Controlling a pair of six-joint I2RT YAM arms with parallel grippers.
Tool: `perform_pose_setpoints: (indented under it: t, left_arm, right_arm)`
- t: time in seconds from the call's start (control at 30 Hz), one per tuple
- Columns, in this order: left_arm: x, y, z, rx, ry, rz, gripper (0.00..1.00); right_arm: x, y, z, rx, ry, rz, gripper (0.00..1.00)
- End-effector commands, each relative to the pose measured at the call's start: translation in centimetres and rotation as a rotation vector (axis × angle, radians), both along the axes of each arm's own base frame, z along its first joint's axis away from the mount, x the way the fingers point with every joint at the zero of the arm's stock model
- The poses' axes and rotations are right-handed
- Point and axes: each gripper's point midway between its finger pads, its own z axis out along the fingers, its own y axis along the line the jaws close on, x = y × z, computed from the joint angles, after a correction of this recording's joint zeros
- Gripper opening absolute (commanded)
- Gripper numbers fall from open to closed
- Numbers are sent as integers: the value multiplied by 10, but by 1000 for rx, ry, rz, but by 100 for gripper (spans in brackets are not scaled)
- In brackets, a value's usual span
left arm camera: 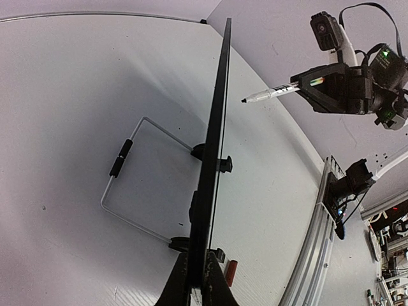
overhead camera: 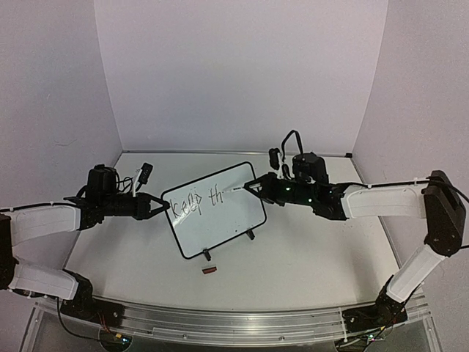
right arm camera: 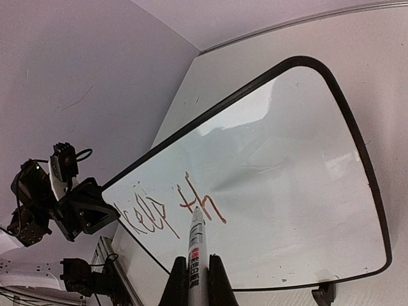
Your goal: Write a sentence on the whiteboard
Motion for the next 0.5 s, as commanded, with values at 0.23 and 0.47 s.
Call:
perform_pose_setpoints:
  t: [0.23,0.47]
  left_arm:
    - [14,8,8,50,-69,56,0]
    - [15,8,7,52,-67,54,0]
  right_arm:
    - [17,4,3,7,-29,-24,0]
    - [23,2,-2,-2,-23,-38,0]
